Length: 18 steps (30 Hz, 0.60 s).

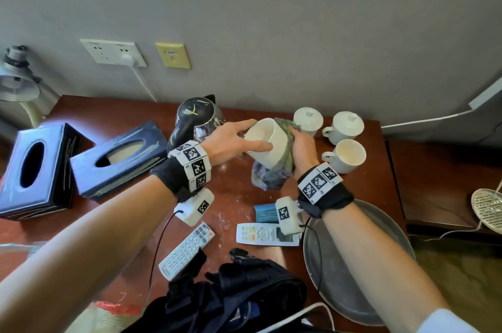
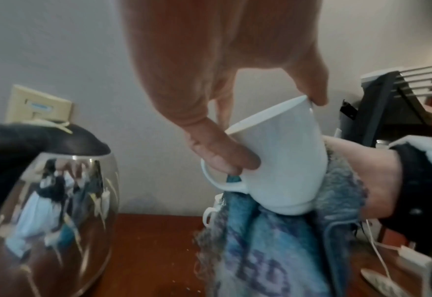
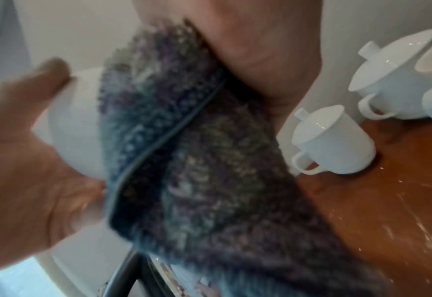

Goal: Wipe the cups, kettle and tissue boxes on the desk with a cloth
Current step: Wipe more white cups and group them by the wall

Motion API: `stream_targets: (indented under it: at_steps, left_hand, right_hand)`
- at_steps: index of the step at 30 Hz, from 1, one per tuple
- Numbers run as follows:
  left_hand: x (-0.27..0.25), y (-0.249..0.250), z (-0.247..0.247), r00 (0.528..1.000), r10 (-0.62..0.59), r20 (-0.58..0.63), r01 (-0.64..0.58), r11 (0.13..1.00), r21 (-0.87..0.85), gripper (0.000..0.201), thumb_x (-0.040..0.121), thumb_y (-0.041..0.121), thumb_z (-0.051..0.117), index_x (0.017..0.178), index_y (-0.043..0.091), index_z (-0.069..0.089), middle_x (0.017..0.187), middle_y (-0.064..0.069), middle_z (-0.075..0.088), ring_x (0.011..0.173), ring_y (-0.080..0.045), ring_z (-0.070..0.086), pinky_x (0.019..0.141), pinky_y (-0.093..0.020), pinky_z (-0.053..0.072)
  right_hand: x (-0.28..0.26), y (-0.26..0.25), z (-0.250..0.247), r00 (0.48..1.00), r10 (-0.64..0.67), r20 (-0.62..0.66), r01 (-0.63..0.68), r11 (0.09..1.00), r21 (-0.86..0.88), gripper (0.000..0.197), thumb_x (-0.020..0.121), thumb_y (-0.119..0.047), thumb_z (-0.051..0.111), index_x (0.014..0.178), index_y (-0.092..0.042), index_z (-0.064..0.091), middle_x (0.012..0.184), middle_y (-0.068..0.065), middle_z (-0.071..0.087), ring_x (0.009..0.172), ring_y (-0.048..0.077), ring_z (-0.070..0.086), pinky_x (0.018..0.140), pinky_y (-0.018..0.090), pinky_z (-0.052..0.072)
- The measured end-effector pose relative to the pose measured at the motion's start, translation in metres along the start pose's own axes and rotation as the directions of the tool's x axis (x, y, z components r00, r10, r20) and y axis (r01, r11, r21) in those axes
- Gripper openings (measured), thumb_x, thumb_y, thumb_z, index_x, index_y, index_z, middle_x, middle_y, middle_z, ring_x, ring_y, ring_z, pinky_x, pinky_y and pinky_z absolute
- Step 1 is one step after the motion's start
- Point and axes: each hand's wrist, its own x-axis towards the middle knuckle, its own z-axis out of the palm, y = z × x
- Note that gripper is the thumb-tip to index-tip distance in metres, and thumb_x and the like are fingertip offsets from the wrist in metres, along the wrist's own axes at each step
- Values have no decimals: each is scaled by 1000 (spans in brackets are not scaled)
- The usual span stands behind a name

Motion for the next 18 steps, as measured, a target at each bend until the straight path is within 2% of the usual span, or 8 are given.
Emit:
stream_targets:
  at_steps: [2, 5, 7, 10, 12, 15, 17, 18]
  left_hand:
    - [-2, 3, -3, 998, -16, 54, 8, 990, 143, 61, 78, 42, 80, 131, 44, 49, 88, 7, 61, 78, -6, 63, 73, -20, 50]
    - [-2, 4, -6, 997, -30, 64, 2, 915, 403, 89, 66, 68, 76, 143, 32, 50, 121, 3, 53, 109, -15, 52, 95, -31, 41]
    - [-2, 3, -3, 997, -34, 71, 9, 943, 334, 79, 68, 64, 77, 135, 25, 58, 124, 3, 57, 112, -18, 55, 97, -34, 43]
    - [1, -2, 2, 998, -45, 46, 34, 976, 216, 77, 59, 64, 76, 124, 24, 63, 103, 6, 70, 102, -17, 65, 91, -32, 49]
    - [2, -5, 4, 997, -77, -1, 76, 977, 199, 69, 64, 62, 75, 120, 23, 64, 97, 7, 68, 99, -16, 64, 84, -30, 49]
    - [5, -8, 7, 991, -115, -61, 120, 989, 89, 52, 70, 59, 73, 104, 19, 70, 100, 0, 70, 95, -17, 65, 87, -36, 53]
    - [5, -9, 7, 988, -132, -84, 134, 991, 17, 48, 78, 54, 73, 95, 9, 75, 97, -13, 73, 83, -19, 66, 79, -37, 54]
    - [5, -9, 6, 984, -146, -100, 144, 989, -24, 53, 77, 55, 72, 94, 5, 75, 95, -17, 73, 78, -22, 67, 75, -38, 54]
  right_hand:
    - [-1, -2, -7, 993, 77, 94, -81, 996, 46, 21, 98, -21, 51, 89, -19, 70, 98, 7, 70, 100, 26, 64, 94, 40, 50]
    - [-3, -4, -12, 962, 186, 198, -201, 978, 60, 22, 97, -19, 53, 80, -16, 65, 75, 2, 68, 78, 18, 62, 72, 31, 50]
    - [-2, -1, -14, 948, 237, 210, -249, 968, 34, 23, 96, -19, 54, 75, -15, 62, 64, 0, 65, 73, 18, 59, 67, 30, 47]
    - [0, 1, -13, 945, 248, 211, -250, 968, -17, 20, 94, -20, 56, 76, -15, 63, 67, 2, 65, 76, 19, 59, 71, 31, 48]
    - [3, 4, -9, 961, 200, 191, -191, 979, -67, 16, 92, -23, 59, 82, -14, 69, 80, 5, 70, 87, 24, 62, 81, 38, 50]
    - [1, 3, -1, 997, -15, 76, 32, 972, -232, 22, 96, -31, 54, 98, -17, 71, 102, 7, 71, 103, 25, 63, 96, 43, 48]
    - [-9, 0, 4, 970, -228, 81, 241, 893, -380, 29, 99, -37, 49, 112, -19, 67, 112, 1, 68, 109, 20, 61, 100, 39, 46]
    - [-16, -2, 5, 933, -336, 127, 356, 825, -439, 31, 100, -37, 48, 119, -20, 65, 116, -3, 67, 111, 16, 59, 101, 33, 44]
